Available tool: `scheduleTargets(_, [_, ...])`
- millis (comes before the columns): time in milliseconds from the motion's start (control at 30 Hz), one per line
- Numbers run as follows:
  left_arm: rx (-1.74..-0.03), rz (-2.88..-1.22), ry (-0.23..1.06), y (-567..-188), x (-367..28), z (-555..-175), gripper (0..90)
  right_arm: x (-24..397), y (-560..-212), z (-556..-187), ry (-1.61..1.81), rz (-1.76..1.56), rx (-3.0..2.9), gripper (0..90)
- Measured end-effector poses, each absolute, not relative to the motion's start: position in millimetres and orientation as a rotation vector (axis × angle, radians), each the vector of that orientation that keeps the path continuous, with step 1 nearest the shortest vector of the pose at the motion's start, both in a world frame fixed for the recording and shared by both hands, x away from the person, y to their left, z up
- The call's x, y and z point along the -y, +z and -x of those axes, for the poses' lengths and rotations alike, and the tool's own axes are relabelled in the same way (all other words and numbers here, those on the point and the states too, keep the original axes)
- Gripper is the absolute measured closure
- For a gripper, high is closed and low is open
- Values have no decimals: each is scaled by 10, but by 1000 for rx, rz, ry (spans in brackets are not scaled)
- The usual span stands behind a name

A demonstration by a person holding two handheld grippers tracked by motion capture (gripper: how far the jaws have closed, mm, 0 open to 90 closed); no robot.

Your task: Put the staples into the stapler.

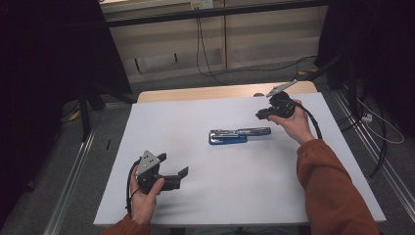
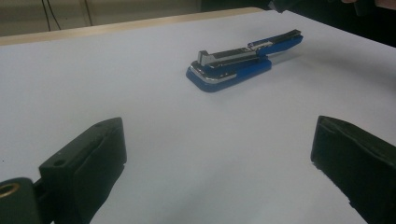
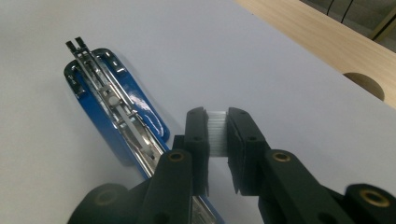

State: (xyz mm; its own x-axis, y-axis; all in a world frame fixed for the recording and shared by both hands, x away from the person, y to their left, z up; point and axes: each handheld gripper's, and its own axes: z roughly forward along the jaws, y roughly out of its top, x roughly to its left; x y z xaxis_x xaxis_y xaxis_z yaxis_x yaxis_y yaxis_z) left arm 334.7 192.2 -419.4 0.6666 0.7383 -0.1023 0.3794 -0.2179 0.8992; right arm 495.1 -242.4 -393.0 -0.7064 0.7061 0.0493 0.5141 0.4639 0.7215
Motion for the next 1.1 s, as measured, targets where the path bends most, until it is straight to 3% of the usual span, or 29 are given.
scheduleTargets(1100, [-900, -1858, 399, -4226, -1905, -3373, 35, 1848, -3836, -4927, 1141, -817, -2619, 793])
